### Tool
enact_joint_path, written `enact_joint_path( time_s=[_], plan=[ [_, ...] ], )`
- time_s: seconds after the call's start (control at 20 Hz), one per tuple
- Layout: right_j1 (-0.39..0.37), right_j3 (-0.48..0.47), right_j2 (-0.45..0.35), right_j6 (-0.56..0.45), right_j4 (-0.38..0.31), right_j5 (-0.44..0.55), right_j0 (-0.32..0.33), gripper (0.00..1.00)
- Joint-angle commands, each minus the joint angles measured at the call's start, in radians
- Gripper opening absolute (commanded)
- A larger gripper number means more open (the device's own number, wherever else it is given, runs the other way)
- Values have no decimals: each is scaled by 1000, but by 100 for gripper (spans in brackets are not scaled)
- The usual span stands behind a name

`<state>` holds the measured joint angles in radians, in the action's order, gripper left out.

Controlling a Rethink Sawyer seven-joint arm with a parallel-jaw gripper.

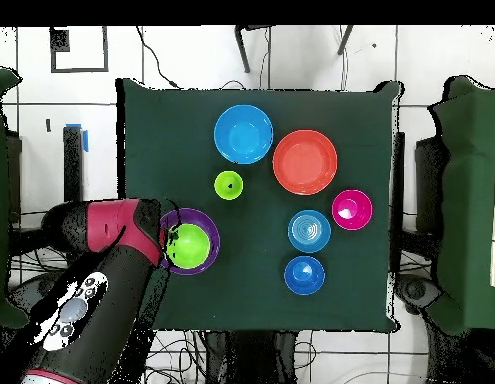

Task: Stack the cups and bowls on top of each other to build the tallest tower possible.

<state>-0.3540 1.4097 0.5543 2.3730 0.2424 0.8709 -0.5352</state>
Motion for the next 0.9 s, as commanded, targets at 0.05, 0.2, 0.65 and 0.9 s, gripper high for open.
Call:
enact_joint_path(
  time_s=[0.05, 0.2, 0.65, 0.9],
  plan=[
    [32, -43, -81, 231, 38, -55, -14, 0],
    [35, -47, -79, 231, 40, -54, -16, 0],
    [41, -48, -68, 226, 41, -62, -20, 0],
    [36, -36, -62, 218, 36, -111, -20, 100]
  ],
)
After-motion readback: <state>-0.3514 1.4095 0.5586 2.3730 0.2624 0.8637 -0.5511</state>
